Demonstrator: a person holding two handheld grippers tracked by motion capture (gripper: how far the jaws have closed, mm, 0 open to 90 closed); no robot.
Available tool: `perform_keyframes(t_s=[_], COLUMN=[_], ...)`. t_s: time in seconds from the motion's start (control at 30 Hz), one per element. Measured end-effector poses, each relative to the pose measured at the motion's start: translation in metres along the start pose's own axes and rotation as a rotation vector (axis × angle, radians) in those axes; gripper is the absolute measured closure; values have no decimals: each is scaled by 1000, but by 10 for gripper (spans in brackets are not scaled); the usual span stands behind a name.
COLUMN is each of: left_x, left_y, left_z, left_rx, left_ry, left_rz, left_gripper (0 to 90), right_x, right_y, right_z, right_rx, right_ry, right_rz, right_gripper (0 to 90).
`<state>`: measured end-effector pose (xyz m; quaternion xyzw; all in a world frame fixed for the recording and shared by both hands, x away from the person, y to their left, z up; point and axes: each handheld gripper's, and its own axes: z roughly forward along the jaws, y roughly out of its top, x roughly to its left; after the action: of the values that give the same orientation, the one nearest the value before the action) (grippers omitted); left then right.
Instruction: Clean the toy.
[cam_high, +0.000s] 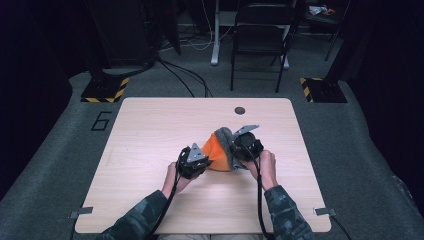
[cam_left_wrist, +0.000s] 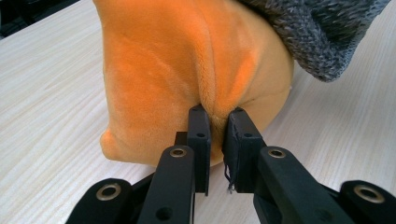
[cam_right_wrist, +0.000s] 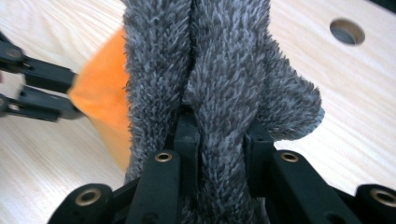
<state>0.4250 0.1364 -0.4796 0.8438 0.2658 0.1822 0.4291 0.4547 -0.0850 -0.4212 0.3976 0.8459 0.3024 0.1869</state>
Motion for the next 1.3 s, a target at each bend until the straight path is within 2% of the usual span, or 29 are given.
perform_keyframes(t_s=[0.1, 0.3, 0.4, 0.57, 0.67, 0.77, 0.87, 0.9, 0.93, 1.0, 1.07, 1.2, 1.3], left_x=[2, 2, 4, 4, 4, 5, 7, 7, 7, 5, 4, 4, 3], left_y=[-1, -2, -2, -3, -3, -3, -4, -4, -4, -3, -3, -3, -3], left_z=[0, 1, 1, 1, 1, 1, 1, 1, 0, 0, 1, 1, 0], left_rx=[-3, -4, -8, -2, -4, -12, -13, -12, -12, -10, -12, -8, -10], left_ry=[-9, -6, -13, -8, -5, -5, -7, -6, -3, -4, -2, -7, -10], left_rz=[-15, -19, -26, -26, -19, -28, -37, -40, -37, -31, -25, -18, -21], left_gripper=[806, 804, 802, 801, 799, 799, 799, 799, 799, 798, 798, 796, 793], right_x=[-7, -19, -26, -32, -35, -37, -38, -38, -40, -40, -37, -16, 6], right_y=[-4, -15, -21, -32, -38, -36, -31, -29, -26, -18, -9, 7, 14], right_z=[4, 13, 20, 36, 46, 43, 32, 26, 20, 5, -12, -32, -30], right_rx=[27, 77, 95, 184, 227, 221, 193, 181, 149, 87, 11, -101, -114], right_ry=[-6, -32, -28, -66, -59, -64, -75, -71, -59, -47, -8, 52, 60], right_rz=[33, 59, 78, 106, 96, 96, 94, 108, 93, 95, 103, 81, 15], right_gripper=[724, 724, 724, 724, 724, 725, 726, 726, 727, 726, 726, 726, 725])
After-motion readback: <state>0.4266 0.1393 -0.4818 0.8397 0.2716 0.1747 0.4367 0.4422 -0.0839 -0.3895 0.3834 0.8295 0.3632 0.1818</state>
